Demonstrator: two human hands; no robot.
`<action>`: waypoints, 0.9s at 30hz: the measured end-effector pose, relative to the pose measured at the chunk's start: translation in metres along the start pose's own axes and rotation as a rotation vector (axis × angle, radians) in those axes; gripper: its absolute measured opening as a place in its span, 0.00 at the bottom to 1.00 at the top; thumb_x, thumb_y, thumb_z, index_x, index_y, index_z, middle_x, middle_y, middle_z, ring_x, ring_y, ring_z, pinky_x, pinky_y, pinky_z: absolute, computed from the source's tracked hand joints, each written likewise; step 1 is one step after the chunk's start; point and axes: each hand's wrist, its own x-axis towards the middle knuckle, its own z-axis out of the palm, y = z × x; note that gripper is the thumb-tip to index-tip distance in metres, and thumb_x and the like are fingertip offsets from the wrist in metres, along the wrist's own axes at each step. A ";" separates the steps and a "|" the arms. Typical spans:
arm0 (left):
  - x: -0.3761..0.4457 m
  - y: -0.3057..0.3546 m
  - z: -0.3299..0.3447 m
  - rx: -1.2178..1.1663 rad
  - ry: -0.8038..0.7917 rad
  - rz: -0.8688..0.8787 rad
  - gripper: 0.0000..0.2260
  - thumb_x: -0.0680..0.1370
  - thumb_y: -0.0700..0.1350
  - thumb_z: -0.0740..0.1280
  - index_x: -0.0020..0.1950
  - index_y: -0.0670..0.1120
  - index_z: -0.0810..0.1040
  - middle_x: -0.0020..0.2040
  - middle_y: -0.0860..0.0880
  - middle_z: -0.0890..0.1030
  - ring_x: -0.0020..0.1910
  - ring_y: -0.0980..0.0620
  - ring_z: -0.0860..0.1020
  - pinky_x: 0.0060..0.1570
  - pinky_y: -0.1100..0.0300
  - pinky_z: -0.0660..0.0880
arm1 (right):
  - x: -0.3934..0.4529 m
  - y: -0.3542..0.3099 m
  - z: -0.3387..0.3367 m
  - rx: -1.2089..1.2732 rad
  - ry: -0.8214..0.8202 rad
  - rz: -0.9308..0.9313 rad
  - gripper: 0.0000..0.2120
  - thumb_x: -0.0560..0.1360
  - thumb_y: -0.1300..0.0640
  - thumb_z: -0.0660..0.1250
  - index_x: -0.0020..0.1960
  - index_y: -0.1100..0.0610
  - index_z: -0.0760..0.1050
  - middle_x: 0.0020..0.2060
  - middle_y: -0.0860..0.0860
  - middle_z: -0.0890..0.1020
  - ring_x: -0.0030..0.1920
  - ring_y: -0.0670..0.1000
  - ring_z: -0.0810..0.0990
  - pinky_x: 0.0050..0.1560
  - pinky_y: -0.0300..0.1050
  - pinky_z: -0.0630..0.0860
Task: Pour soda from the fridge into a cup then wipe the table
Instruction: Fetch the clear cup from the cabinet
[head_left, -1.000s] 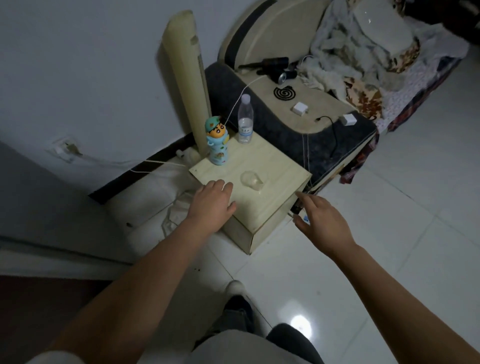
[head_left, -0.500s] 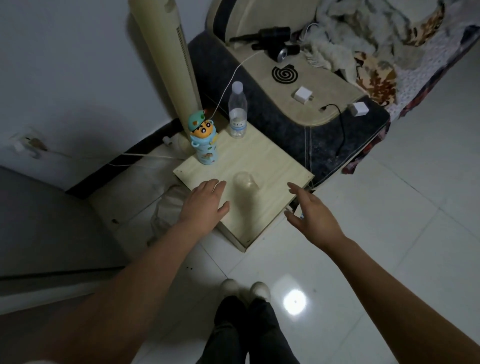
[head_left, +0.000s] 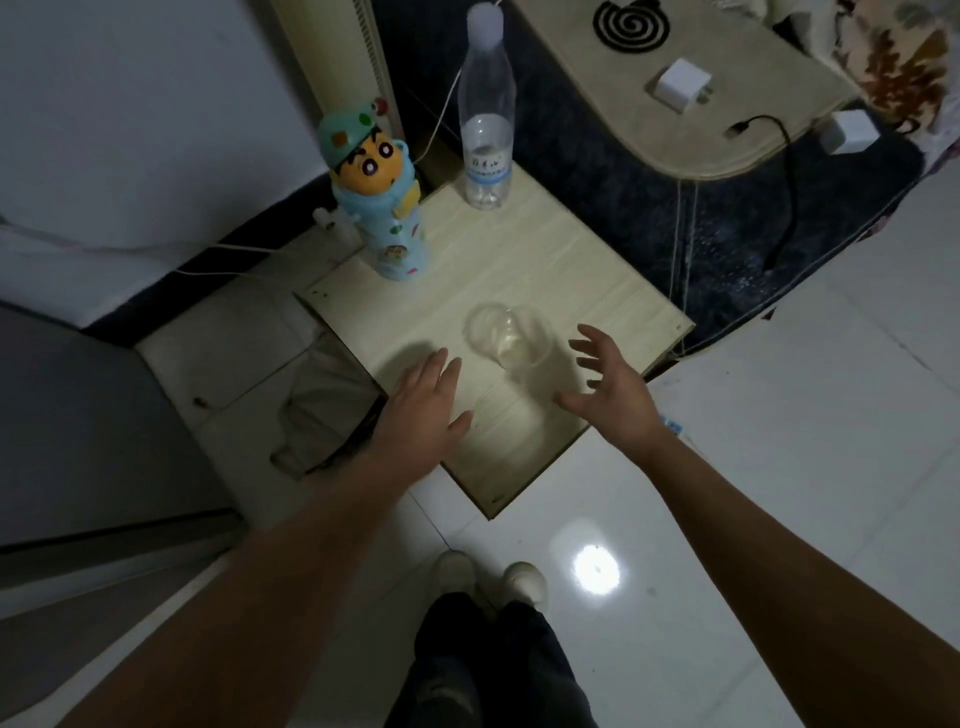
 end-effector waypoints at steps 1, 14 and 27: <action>0.005 -0.002 0.008 0.004 -0.006 0.011 0.28 0.80 0.51 0.57 0.76 0.43 0.52 0.77 0.45 0.52 0.76 0.47 0.50 0.72 0.56 0.49 | 0.008 0.004 0.005 0.017 -0.014 -0.004 0.40 0.66 0.61 0.75 0.72 0.52 0.58 0.64 0.49 0.73 0.62 0.48 0.72 0.63 0.51 0.72; 0.019 -0.018 0.058 0.050 -0.026 0.051 0.28 0.76 0.53 0.56 0.69 0.36 0.67 0.71 0.36 0.66 0.71 0.39 0.64 0.68 0.46 0.65 | 0.050 0.010 0.039 0.029 -0.028 -0.086 0.43 0.62 0.53 0.79 0.70 0.49 0.59 0.58 0.41 0.70 0.57 0.39 0.67 0.51 0.25 0.64; 0.019 -0.015 0.045 0.150 -0.092 0.047 0.27 0.80 0.49 0.56 0.75 0.40 0.53 0.77 0.42 0.51 0.76 0.46 0.49 0.74 0.52 0.49 | 0.044 -0.007 0.032 0.091 0.037 -0.107 0.33 0.63 0.53 0.77 0.63 0.51 0.65 0.53 0.40 0.73 0.53 0.44 0.74 0.48 0.28 0.71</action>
